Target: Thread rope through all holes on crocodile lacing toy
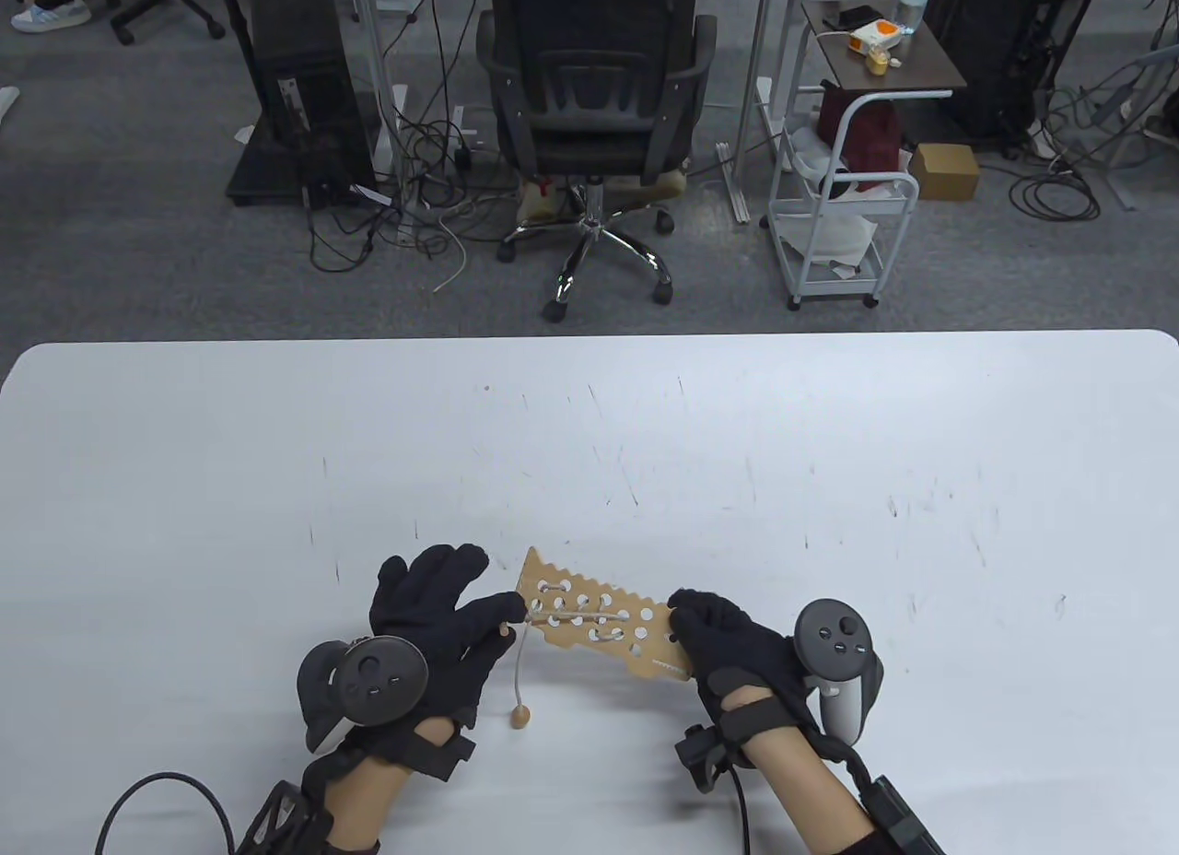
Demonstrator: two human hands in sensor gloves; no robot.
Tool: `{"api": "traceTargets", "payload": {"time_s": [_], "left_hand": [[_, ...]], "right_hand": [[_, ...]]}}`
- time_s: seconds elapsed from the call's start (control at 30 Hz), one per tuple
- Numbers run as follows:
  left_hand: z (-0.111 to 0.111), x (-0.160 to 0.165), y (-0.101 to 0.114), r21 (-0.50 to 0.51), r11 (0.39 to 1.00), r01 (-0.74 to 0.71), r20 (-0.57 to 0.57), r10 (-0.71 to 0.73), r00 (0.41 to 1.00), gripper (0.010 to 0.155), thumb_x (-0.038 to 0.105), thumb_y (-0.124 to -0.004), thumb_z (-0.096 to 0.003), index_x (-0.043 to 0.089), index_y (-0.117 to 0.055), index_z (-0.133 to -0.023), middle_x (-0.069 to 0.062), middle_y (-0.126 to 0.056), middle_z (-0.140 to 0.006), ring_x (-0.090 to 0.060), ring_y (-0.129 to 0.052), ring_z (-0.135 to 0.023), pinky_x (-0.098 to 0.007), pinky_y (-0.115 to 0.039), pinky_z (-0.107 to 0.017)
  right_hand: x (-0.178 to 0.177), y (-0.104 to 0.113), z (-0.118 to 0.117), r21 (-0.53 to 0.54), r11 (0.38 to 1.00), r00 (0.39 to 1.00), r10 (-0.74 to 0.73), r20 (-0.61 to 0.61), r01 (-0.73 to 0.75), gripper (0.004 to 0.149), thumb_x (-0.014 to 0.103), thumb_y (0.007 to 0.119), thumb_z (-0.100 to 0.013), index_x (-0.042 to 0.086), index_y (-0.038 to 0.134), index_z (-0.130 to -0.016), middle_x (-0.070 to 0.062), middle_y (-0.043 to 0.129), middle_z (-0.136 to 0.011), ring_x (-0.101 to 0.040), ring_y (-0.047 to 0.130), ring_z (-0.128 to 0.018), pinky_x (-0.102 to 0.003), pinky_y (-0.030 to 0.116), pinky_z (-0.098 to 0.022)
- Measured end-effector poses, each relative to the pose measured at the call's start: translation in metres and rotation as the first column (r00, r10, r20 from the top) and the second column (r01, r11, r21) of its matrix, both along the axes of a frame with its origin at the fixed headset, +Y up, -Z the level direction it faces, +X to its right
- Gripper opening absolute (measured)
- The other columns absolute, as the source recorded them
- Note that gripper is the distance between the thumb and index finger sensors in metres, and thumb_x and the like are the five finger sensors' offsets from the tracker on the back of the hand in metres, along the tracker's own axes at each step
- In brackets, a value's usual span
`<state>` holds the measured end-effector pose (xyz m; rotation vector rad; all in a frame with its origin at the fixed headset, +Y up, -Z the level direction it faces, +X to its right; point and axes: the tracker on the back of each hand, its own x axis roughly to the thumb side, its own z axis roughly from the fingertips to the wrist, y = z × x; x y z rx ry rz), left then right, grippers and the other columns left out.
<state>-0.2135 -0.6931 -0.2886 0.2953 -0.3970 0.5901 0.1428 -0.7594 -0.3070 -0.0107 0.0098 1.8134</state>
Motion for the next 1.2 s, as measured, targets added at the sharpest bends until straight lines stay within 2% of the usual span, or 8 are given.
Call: {"api": "traceTargets", "payload": {"time_s": [0.63,1.2], "left_hand": [[-0.012,-0.033,-0.002,-0.008,0.997,-0.076,-0.150,0.074,0.986,0.045,0.043,-0.082,-0.0427,0.047,-0.081,-0.088,-0.005,-0.060,-0.113,-0.038,-0.045,-0.108,-0.064,-0.021,-0.077],[-0.024,-0.071,-0.011,-0.013,0.988,-0.154,-0.336,0.141,0.931,0.045,0.041,-0.079,-0.0423,0.047,-0.080,-0.087,-0.005,-0.062,-0.112,-0.038,-0.047,-0.107,-0.065,-0.021,-0.077]], "right_hand": [[0.026,-0.006,-0.008,-0.035,0.999,0.994,-0.036,0.106,0.040,0.045,0.035,0.081,-0.047,0.009,0.079,-0.084,-0.009,0.101,-0.068,-0.022,0.110,-0.048,-0.039,0.086,-0.040],[0.050,-0.016,-0.015,-0.070,0.995,0.977,-0.049,0.206,0.065,0.045,0.035,0.080,-0.047,0.009,0.079,-0.084,-0.009,0.101,-0.068,-0.022,0.109,-0.048,-0.038,0.086,-0.041]]}}
